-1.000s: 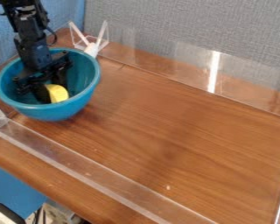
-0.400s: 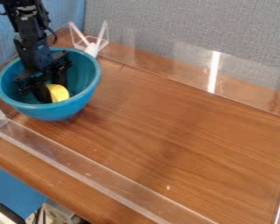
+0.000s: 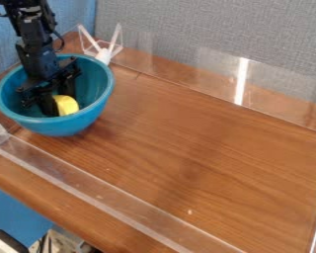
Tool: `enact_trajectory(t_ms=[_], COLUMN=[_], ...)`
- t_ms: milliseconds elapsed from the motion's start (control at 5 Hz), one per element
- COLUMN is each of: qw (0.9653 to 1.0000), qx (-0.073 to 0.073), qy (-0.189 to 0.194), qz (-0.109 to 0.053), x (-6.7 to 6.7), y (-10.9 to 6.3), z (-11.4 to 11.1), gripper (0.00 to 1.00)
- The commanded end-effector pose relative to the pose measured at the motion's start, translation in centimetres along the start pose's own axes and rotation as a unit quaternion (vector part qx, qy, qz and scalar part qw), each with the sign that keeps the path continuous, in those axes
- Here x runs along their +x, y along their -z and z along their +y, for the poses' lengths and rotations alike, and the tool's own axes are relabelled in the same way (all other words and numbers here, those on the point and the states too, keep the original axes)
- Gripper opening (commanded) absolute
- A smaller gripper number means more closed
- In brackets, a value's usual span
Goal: Remove the yellow object from the blue bowl and put it on the table
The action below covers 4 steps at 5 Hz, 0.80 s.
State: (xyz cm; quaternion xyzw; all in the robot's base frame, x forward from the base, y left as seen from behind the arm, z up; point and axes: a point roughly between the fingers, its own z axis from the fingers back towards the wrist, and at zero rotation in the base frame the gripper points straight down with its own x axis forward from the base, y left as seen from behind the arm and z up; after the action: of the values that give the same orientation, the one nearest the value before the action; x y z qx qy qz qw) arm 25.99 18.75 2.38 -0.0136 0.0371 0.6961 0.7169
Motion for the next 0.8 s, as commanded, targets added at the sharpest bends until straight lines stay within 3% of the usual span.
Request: enact_trajectory(t_ms=[0, 200, 600], qw=[0.9983, 0.9976, 0.9981], qx=[0.048, 0.054, 0.040], qy=[-0.026, -0.034, -0.030], qz=[0.024, 0.026, 0.036], x=[-0.1, 0.0, -0.6], y=[2.4, 2.4, 0.0], z=[2.5, 2.9, 3.2], gripper=[0.00, 0.00, 0.00])
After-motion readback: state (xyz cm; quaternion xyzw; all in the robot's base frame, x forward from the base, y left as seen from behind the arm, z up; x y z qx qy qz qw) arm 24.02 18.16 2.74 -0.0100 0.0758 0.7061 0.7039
